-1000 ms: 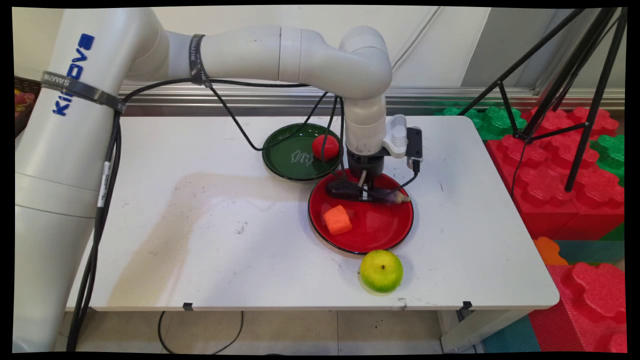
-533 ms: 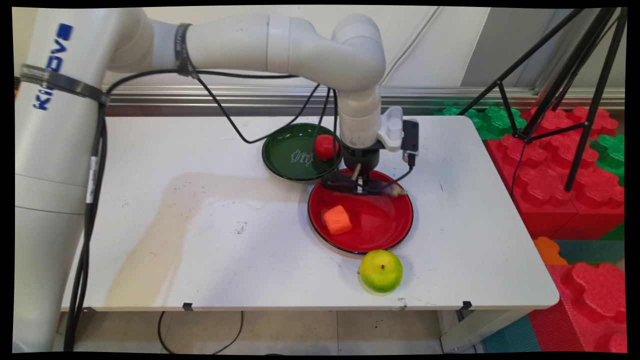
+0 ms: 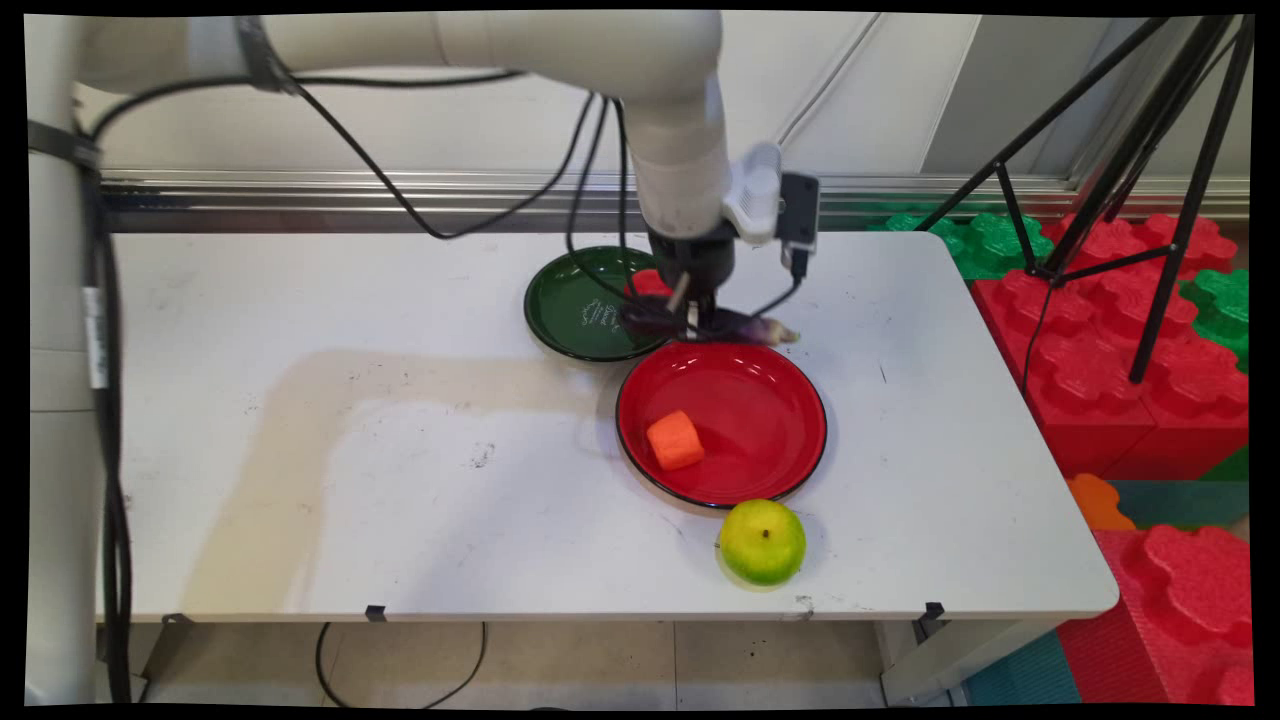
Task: Place the picked object on the green plate
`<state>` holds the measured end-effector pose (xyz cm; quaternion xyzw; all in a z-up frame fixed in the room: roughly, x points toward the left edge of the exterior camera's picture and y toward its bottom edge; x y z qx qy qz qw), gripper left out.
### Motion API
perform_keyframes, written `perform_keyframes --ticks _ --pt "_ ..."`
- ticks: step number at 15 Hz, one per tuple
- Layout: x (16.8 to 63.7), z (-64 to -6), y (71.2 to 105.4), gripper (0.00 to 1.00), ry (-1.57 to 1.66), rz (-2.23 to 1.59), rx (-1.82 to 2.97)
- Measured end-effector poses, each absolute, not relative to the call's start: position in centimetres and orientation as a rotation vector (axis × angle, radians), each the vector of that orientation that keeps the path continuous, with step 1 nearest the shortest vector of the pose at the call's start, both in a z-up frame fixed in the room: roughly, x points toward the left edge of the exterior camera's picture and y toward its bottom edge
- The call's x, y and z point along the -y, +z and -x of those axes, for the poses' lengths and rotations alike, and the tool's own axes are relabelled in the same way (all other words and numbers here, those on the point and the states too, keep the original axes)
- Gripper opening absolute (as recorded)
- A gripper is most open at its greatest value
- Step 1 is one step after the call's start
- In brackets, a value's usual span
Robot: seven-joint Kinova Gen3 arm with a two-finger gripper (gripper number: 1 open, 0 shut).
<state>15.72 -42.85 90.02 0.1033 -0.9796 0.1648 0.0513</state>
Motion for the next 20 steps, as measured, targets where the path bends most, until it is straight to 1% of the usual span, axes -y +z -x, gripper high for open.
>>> perform_keyframes --ticks 4,9,12,20 --pt "41.2 -17.7 93.8 0.0 0.545 -0.372 2.951" --pt "39.6 -20.3 96.8 0.0 0.561 -0.516 2.898" --pt "38.6 -22.8 98.7 0.0 0.568 -0.691 2.829" --pt "38.7 -27.8 100.7 0.0 0.593 -1.1 2.62"
